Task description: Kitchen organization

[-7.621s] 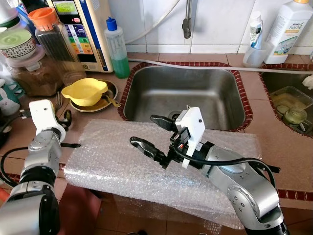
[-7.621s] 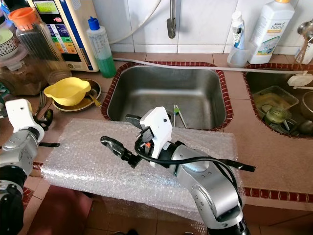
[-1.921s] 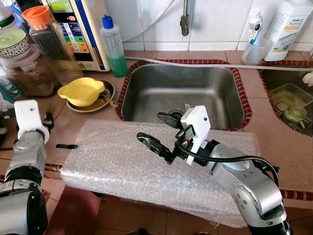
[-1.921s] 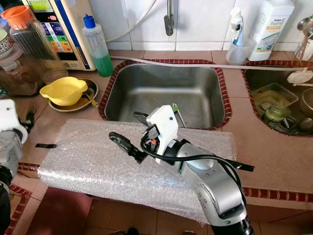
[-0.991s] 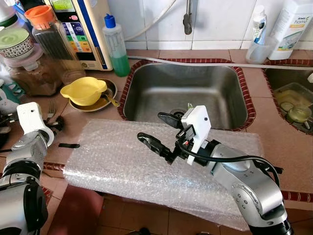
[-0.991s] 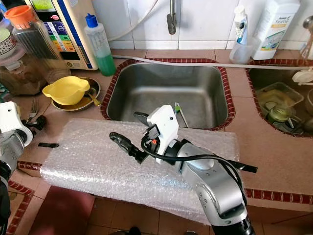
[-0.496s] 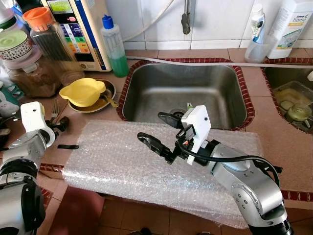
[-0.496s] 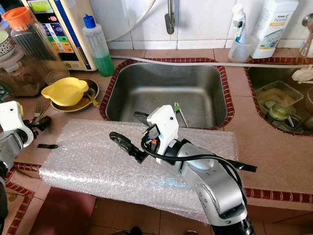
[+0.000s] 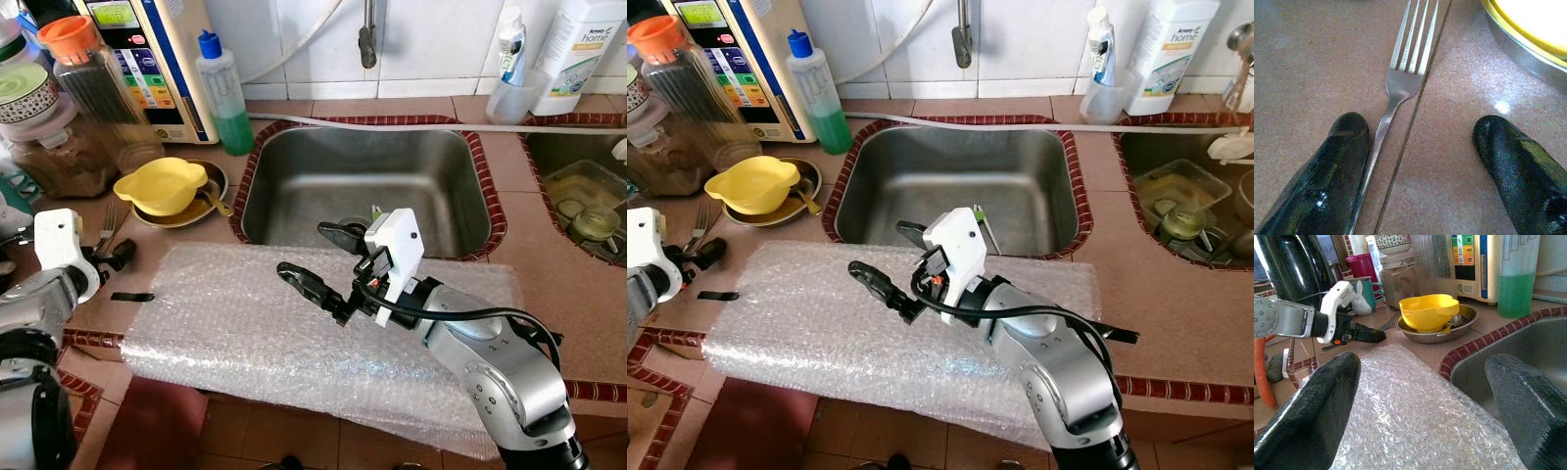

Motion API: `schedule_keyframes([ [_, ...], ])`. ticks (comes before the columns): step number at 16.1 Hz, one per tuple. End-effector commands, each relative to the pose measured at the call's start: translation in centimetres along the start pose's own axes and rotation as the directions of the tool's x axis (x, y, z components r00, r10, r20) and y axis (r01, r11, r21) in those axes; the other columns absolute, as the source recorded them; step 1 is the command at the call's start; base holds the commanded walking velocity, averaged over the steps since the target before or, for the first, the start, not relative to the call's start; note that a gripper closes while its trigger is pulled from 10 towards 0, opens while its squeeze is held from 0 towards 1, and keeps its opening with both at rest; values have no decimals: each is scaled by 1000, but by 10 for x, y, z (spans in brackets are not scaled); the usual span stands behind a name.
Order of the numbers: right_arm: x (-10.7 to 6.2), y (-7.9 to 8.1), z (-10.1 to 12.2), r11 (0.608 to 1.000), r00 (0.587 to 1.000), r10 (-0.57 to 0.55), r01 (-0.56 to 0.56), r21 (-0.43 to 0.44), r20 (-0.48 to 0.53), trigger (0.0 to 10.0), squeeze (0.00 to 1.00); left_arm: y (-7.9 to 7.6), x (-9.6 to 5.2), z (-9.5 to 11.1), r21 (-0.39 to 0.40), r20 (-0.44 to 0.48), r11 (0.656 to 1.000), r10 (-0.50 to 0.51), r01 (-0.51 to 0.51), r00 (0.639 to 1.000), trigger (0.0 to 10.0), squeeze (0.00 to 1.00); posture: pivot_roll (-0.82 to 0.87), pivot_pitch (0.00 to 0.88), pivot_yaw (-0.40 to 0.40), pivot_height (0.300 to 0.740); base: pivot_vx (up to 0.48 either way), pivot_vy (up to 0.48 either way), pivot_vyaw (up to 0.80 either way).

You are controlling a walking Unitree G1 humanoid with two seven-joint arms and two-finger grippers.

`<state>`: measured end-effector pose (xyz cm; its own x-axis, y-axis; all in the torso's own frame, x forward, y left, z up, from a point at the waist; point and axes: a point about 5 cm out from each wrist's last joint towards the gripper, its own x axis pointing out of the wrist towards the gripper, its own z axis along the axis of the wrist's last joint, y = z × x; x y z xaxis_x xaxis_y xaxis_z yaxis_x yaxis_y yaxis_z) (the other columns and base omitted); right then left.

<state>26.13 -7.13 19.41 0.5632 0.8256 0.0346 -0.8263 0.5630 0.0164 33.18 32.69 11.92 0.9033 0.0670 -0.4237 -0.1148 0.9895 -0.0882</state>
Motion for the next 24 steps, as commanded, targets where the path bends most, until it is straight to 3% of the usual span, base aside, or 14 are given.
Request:
schedule_keyframes([
  [1, 3, 1, 4, 1000, 1000, 18, -18, -9, 16, 10000, 365, 6, -5, -41, -10, -182, 1000, -3, 1, 983, 10000, 0, -225, 156, 129, 740, 0, 0, 0],
  [6, 5, 1, 4, 1000, 999, 29, -29, -9, 17, 10000, 373, 3, -13, -50, -15, -224, 991, -130, 129, 966, 10000, 0, -212, 154, 126, 740, 0, 0, 0],
  [12, 7, 0, 4, 999, 999, 30, -30, -12, 19, 10000, 373, 0, -23, -50, -8, -240, 981, -188, 192, 952, 10000, 0, -207, 150, 128, 740, 0, 0, 0],
  [13, 7, -1, 4, 999, 999, 31, -31, -12, 21, 10000, 373, -1, -24, -50, -9, -247, 978, -206, 210, 947, 8784, 0, -205, 148, 130, 740, 0, 0, 0],
  [14, 7, -1, 4, 999, 999, 31, -31, -13, 21, 10000, 369, -3, -25, -50, -6, -249, 975, -215, 220, 944, 4863, 0, -204, 147, 130, 740, 0, 0, 0],
  [15, 7, -1, 4, 999, 999, 32, -31, -13, 22, 10000, 369, -4, -27, -51, -4, -254, 973, -225, 232, 941, 2000, 0, -203, 146, 129, 740, 0, 0, 0],
  [16, 8, -1, 4, 999, 999, 34, -34, -12, 23, 10000, 373, -7, -29, -52, -17, -258, 966, -253, 258, 932, 0, 0, -203, 144, 128, 740, 0, 0, 0],
  [22, 6, 3, 4, 995, 995, 94, -94, 28, 19, 10000, 365, -16, -32, -56, -18, -269, 954, -291, 298, 918, 0, 0, -207, 136, 126, 740, 0, 0, 0],
  [24, 4, 3, 3, 994, 994, 110, -110, 30, 4, 10000, 259, -16, -31, -56, -15, -263, 958, -281, 288, 923, 0, 0, -208, 133, 125, 740, 0, 0, 0],
])
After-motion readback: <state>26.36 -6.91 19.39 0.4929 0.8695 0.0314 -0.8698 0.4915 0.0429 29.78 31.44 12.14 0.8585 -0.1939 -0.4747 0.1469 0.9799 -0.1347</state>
